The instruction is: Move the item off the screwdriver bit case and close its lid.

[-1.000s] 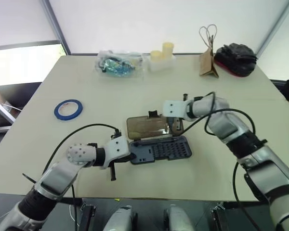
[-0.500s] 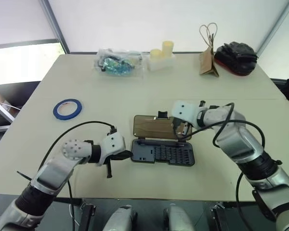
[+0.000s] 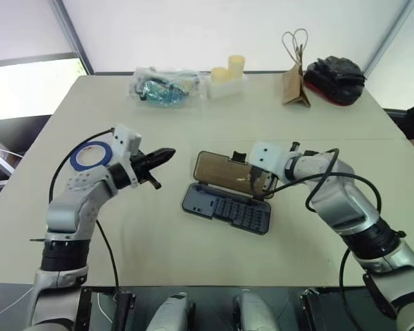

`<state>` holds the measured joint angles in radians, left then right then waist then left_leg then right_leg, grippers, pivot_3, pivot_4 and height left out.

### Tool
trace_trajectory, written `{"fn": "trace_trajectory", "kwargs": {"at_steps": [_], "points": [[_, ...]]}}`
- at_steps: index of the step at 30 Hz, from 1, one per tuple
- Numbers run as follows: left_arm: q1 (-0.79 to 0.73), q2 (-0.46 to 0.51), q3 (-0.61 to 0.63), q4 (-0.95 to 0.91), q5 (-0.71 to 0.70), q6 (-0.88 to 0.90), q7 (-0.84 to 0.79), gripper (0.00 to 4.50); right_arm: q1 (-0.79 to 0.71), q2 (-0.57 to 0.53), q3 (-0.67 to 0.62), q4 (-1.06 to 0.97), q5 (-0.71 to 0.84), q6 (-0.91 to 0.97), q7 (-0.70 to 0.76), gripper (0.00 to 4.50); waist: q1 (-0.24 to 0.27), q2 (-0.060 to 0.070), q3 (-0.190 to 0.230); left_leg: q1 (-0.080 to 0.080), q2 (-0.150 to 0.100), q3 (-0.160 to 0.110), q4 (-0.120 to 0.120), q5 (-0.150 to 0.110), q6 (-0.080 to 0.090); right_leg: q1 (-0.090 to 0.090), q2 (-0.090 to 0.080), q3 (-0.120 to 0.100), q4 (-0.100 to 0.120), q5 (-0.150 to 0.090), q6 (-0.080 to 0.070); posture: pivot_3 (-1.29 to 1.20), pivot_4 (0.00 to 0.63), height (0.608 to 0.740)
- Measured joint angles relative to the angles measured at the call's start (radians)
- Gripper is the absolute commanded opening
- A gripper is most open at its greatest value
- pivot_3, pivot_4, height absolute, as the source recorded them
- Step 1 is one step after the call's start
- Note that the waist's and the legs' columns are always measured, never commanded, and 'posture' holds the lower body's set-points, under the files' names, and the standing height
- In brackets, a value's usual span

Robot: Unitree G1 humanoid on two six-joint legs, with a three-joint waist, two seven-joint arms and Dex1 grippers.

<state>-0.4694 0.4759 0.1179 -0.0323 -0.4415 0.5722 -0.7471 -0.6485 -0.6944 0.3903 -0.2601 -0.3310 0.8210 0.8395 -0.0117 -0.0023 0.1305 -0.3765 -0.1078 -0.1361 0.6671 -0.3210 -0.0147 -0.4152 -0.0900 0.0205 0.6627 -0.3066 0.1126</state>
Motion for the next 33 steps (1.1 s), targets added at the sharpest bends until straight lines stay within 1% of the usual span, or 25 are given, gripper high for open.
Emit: {"fn": "trace_trajectory", "kwargs": {"at_steps": [4,6,10,14,17,19,21,24,25,26,28,31,33], "points": [[-0.03,0.023,-0.137,0.159,0.172,-0.112,0.029,0.0,0.0,0.004,0.0,-0.001,0.0,-0.015,-0.007,0.05,-0.001,0.0,0.0,0.0,0.0,0.0,0.0,0.0,0.0,0.0,0.0,0.0,0.0,0.0,0.0,0.0,0.15,0.74],[-0.064,0.006,-0.187,0.268,0.228,-0.165,0.028,0.0,-0.001,0.01,-0.001,-0.003,0.0,-0.017,-0.01,0.05,0.001,0.0,0.0,0.0,0.0,0.0,0.0,0.0,0.0,-0.001,0.0,0.0,0.0,0.0,0.0,0.0,0.15,0.74],[-0.172,-0.045,-0.247,0.487,0.294,-0.295,-0.005,0.0,-0.005,0.025,-0.001,-0.017,0.0,-0.019,-0.014,0.05,-0.001,-0.001,0.0,-0.003,0.0,0.0,0.001,0.0,0.0,-0.004,0.0,-0.001,0.002,0.0,0.0,0.0,0.15,0.74],[-0.296,-0.092,-0.253,0.697,0.315,-0.409,-0.062,0.0,-0.012,0.042,0.0,-0.021,-0.001,-0.018,-0.019,0.05,-0.009,-0.001,0.0,-0.012,0.0,0.001,0.003,0.0,-0.001,-0.013,0.0,-0.001,0.004,0.0,0.0,0.0,0.15,0.74],[-0.34,-0.106,-0.25,0.784,0.311,-0.453,-0.137,0.0,-0.011,0.044,0.0,-0.022,-0.001,-0.012,-0.02,0.05,-0.012,-0.001,0.0,-0.012,0.0,0.001,0.002,0.0,-0.001,-0.015,0.0,-0.002,0.004,0.0,0.0,0.0,0.15,0.74],[-0.363,-0.116,-0.247,0.82,0.301,-0.465,-0.184,0.0,-0.011,0.046,0.0,-0.023,-0.003,-0.007,-0.022,0.05,-0.011,-0.001,0.0,-0.014,0.0,0.0,0.003,0.0,-0.001,-0.015,0.0,-0.002,0.004,0.0,0.0,0.0,0.15,0.74],[-0.375,-0.119,-0.236,0.843,0.298,-0.469,-0.218,0.0,-0.011,0.047,0.0,-0.023,-0.004,-0.003,-0.024,0.05,-0.012,-0.001,0.0,-0.015,0.0,0.0,0.013,0.0,-0.001,-0.015,0.0,-0.002,0.005,0.0,0.0,0.0,0.15,0.74],[-0.376,-0.12,-0.215,0.861,0.287,-0.465,-0.267,0.0,-0.011,0.047,0.003,-0.023,-0.006,-0.002,-0.025,0.05,-0.009,-0.001,0.0,-0.016,-0.001,0.0,0.014,0.0,-0.001,-0.015,0.0,-0.002,0.006,0.0,0.0,0.0,0.15,0.74],[-0.376,-0.121,-0.208,0.866,0.278,-0.458,-0.287,0.0,-0.01,0.047,0.004,-0.023,-0.006,-0.004,-0.025,0.61,-0.009,-0.001,0.0,-0.016,-0.001,0.0,0.014,0.0,-0.001,-0.015,0.0,-0.002,0.006,0.0,0.0,0.0,0.15,0.74],[-0.378,-0.125,-0.204,0.868,0.273,-0.45,-0.307,0.0,-0.01,0.048,0.005,-0.024,-0.002,-0.009,-0.024,0.95,-0.007,-0.001,0.0,-0.016,-0.001,0.0,0.014,0.0,-0.001,-0.015,0.0,-0.002,0.006,0.0,0.0,0.0,0.15,0.74],[-0.39,-0.131,-0.204,0.886,0.269,-0.442,-0.345,0.0,-0.01,0.058,0.013,-0.03,0.003,-0.024,-0.021,1.96,-0.003,-0.001,0.0,-0.017,-0.002,-0.001,0.015,0.0,-0.001,-0.015,-0.001,-0.002,0.006,0.0,0.0,0.0,0.15,0.74],[-0.418,-0.134,-0.204,0.918,0.27,-0.444,-0.375,0.0,-0.01,0.066,0.017,-0.042,0.004,-0.03,-0.02,3.62,-0.002,-0.001,0.0,-0.017,-0.003,-0.001,0.015,0.0,-0.001,-0.015,-0.002,-0.003,0.007,0.0,0.0,0.0,0.15,0.74],[-0.44,-0.136,-0.204,0.943,0.274,-0.45,-0.383,0.0,-0.011,0.066,0.017,-0.046,0.003,-0.028,-0.02,4.47,-0.004,-0.001,0.0,-0.017,-0.003,-0.001,0.015,0.0,-0.001,-0.015,-0.002,-0.003,0.008,0.0,0.0,0.0,0.15,0.74]]}}
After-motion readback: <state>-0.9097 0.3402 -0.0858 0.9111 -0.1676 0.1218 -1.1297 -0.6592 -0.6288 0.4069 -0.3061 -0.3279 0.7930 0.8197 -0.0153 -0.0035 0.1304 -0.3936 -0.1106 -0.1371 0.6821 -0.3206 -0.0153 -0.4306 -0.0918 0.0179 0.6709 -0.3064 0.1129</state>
